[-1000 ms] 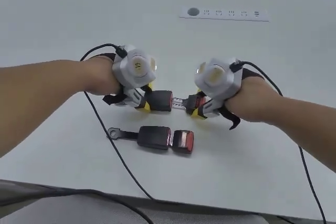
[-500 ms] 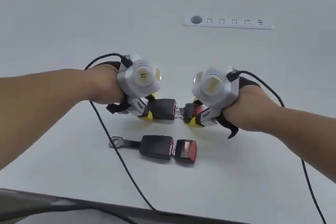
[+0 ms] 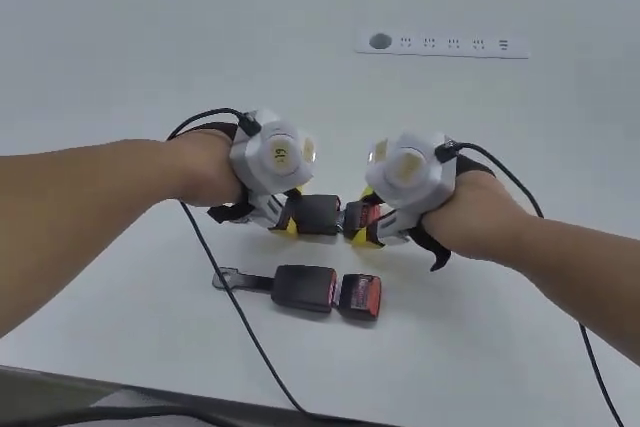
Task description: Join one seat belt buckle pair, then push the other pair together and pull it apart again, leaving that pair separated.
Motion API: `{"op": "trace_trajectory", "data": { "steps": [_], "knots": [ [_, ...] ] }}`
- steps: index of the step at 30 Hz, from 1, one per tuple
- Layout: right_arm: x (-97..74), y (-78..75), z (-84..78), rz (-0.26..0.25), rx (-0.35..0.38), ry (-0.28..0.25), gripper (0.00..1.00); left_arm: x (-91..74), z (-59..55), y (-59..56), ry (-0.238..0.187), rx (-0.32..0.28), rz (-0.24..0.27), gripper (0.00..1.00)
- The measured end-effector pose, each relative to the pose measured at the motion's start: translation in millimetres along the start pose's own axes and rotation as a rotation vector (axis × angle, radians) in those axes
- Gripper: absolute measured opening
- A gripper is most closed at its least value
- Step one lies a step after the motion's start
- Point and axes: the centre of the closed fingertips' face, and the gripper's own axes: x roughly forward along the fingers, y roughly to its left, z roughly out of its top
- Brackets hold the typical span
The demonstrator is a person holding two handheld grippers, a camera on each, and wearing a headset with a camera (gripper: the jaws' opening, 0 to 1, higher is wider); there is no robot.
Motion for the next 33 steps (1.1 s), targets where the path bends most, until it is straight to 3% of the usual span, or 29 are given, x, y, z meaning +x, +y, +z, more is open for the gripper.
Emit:
{"op": "trace_trajectory", "data": {
  "steps": [12,22,28,33],
  "knots": [
    [-3.3,2.5,-3.0,-0.015,-0.004,0.009,0.33,-0.5,-0.9,0.7,-0.019,0.001,-0.004,0.31],
    [-21.5,4.1,-27.6,-0.032,0.011,0.01,0.34,0.5,-1.4,2.0,-0.021,-0.006,-0.003,0.31],
    [-42.9,7.9,-55.3,-0.055,0.036,0.024,0.34,0.5,-0.7,1.3,-0.01,-0.004,-0.003,0.31],
    [-68.4,11.1,-90.8,-0.079,0.061,0.062,0.35,0.2,0.1,0.2,0.0,-0.003,-0.001,0.32]
  ]
}}
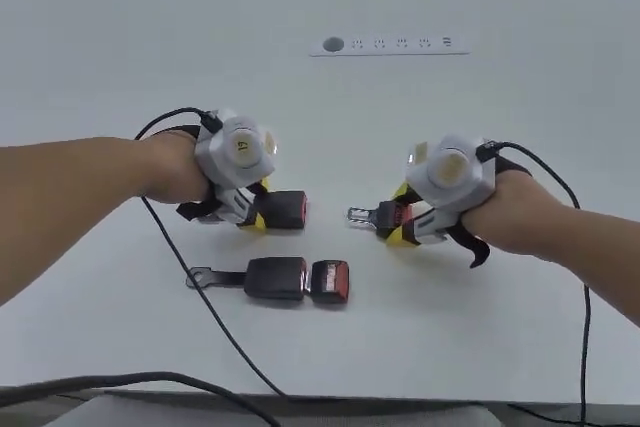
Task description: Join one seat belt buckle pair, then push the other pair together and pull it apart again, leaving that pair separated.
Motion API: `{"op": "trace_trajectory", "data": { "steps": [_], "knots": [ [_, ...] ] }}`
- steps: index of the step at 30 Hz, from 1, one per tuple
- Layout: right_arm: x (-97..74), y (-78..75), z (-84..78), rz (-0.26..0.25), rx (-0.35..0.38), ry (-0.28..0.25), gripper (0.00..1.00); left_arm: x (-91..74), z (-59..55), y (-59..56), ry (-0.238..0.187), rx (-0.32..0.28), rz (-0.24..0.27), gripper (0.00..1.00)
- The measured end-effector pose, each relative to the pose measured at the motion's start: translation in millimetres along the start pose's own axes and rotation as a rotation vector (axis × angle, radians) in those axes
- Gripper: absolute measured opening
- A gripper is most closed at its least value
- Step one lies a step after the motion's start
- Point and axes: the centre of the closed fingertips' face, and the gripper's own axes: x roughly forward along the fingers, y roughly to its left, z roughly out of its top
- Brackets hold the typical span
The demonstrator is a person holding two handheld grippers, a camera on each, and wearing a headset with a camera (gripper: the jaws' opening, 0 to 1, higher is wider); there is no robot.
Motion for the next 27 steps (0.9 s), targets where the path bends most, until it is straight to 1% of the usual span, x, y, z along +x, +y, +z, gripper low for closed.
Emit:
{"op": "trace_trajectory", "data": {
  "steps": [3,5,10,13,17,22,24,25,26,27],
  "knots": [
    [-15.1,-2.3,-24.3,-0.021,0.014,0.032,0.35,-0.2,0.4,-0.6,0.003,-0.001,0.001,0.32],
    [-23.3,-2.1,-36.6,-0.027,0.01,0.046,0.35,-0.3,0.7,-1.3,0.008,0.0,0.004,0.32],
    [-38.8,-7.3,-60.3,-0.055,0.006,0.073,0.35,-0.9,2.1,-3.6,0.028,0.016,0.014,0.32],
    [-43.9,-9.6,-68.8,-0.063,0.015,0.091,0.36,-1.6,1.6,-3.6,0.029,0.013,0.024,0.32],
    [-48.2,-14.1,-75.1,-0.078,0.03,0.102,0.39,-3.1,0.3,-3.6,0.01,-0.03,0.036,0.32],
    [-51.0,-16.1,-76.4,-0.114,0.039,0.111,0.45,-4.4,0.6,-3.7,0.0,-0.04,0.061,0.32],
    [-52.5,-16.0,-76.5,-0.138,0.048,0.107,0.47,-5.4,0.7,-3.3,-0.004,-0.04,0.079,0.32],
    [-54.5,-17.9,-78.4,-0.153,0.051,0.101,0.5,-6.4,1.0,-2.4,-0.009,-0.032,0.095,0.32],
    [-55.3,-16.1,-79.3,-0.154,0.057,0.095,0.51,-7.5,2.2,-0.5,-0.014,-0.007,0.113,0.33],
    [-56.7,-10.6,-81.4,-0.147,0.071,0.088,0.52,-9.9,-3.4,-3.4,0.013,0.044,0.105,0.34]
  ]
}}
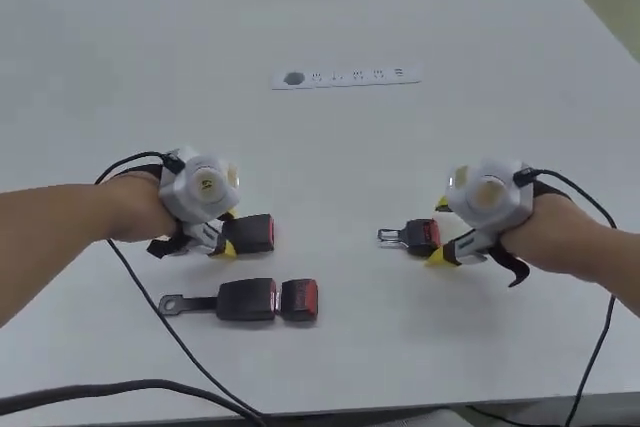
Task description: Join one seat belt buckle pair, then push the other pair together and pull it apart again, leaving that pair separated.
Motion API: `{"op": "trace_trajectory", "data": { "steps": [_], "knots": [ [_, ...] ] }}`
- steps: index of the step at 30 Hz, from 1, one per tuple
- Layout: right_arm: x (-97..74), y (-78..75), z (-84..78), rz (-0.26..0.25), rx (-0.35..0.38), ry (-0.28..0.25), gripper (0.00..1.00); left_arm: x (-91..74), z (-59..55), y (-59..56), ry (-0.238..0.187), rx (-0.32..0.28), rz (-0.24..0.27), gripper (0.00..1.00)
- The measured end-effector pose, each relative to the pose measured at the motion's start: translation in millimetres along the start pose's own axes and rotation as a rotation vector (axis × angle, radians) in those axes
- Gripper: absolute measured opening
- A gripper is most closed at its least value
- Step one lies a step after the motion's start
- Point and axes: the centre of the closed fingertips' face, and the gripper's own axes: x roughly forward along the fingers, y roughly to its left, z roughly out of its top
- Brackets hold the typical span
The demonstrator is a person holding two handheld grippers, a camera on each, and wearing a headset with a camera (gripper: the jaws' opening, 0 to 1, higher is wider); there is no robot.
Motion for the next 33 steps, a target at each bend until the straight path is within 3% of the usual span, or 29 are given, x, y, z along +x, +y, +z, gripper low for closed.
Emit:
{"op": "trace_trajectory", "data": {
  "steps": [2,4,7,10,11,13,16,21,28,33],
  "knots": [
    [-3.7,4.9,-2.9,-0.003,0.029,-0.018,0.52,-5.1,-2.4,-1.8,-0.018,-0.041,0.005,0.39],
    [-10.9,9.9,-2.4,-0.013,0.08,-0.063,0.53,-16.3,-2.8,2.8,-0.067,-0.119,0.05,0.45],
    [-24.3,18.5,-2.8,-0.048,0.131,-0.118,0.56,-34.6,-10.0,-4.3,-0.112,-0.211,0.089,0.48],
    [-38.4,32.3,-0.2,-0.07,0.168,-0.161,0.56,-48.0,-17.1,-21.0,-0.123,-0.178,0.126,0.45],
    [-42.3,35.6,-0.1,-0.079,0.172,-0.17,0.57,-53.9,-18.2,-26.5,-0.147,-0.226,0.156,0.45],
    [-50.1,45.2,0.7,-0.089,0.197,-0.202,0.59,-63.1,-18.0,-34.0,-0.194,-0.269,0.179,0.48],
    [-65.8,60.7,6.3,-0.112,0.222,-0.235,0.63,-78.2,-27.0,-47.6,-0.224,-0.333,0.223,0.54],
    [-85.0,69.7,9.4,-0.151,0.27,-0.281,0.69,-102.9,-36.1,-74.7,-0.309,-0.484,0.277,0.67],
    [-103.7,77.0,13.1,-0.177,0.314,-0.313,0.8,-119.2,-56.0,-106.2,-0.33,-0.574,0.319,0.86],
    [-108.7,78.5,21.4,-0.2,0.316,-0.325,0.93,-131.1,-65.9,-109.2,-0.37,-0.651,0.358,1.0]
  ]
}}
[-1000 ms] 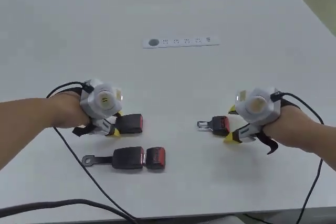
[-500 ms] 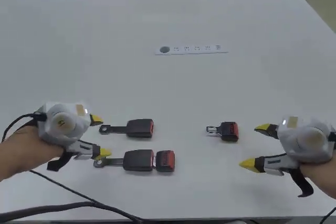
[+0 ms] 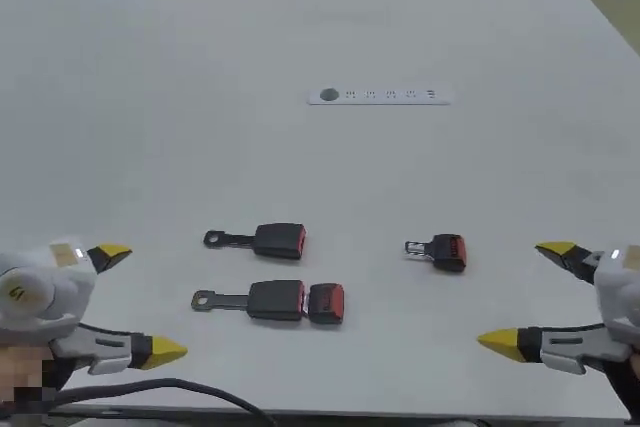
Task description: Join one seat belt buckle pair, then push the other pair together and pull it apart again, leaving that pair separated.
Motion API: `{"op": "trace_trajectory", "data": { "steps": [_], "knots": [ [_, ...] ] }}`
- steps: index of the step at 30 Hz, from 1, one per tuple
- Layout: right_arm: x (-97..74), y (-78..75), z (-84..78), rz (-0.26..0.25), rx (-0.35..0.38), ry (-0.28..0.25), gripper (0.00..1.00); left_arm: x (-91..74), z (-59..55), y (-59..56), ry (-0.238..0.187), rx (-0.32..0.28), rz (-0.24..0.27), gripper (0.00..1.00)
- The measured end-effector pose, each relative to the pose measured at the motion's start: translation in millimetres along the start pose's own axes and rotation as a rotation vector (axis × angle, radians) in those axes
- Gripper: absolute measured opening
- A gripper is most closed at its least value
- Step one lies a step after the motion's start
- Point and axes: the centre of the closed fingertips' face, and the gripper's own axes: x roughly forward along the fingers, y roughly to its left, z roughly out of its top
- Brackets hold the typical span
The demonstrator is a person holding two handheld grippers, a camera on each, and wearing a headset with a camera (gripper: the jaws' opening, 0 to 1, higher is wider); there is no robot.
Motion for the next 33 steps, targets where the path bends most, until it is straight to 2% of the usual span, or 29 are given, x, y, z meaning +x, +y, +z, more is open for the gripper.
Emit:
{"op": "trace_trajectory", "data": {
  "steps": [2,6,11,19,22,28,33],
  "knots": [
    [1.6,-0.2,0.6,-0.007,-0.01,-0.008,1.0,-4.9,1.0,0.4,-0.014,-0.023,0.0,1.0],
    [5.7,-3.5,-3.0,-0.008,0.002,-0.007,1.0,-6.5,2.5,0.8,-0.019,-0.017,0.007,1.0],
    [8.9,0.3,-3.4,-0.011,0.029,-0.001,1.0,-7.1,3.5,0.3,-0.023,-0.018,0.008,1.0],
    [11.4,7.2,-2.1,-0.011,0.041,-0.002,1.0,-8.8,2.2,7.2,-0.037,-0.033,0.036,1.0],
    [11.9,8.7,-0.8,-0.011,0.045,-0.006,1.0,-8.0,-0.1,6.0,-0.03,-0.037,0.031,1.0],
    [13.5,7.0,-1.9,-0.004,0.023,0.007,1.0,-9.5,-0.6,4.5,-0.032,-0.038,0.028,1.0],
    [12.8,1.2,3.5,-0.012,0.037,-0.007,1.0,-10.7,-1.9,4.5,-0.029,-0.039,0.03,1.0]
  ]
}}
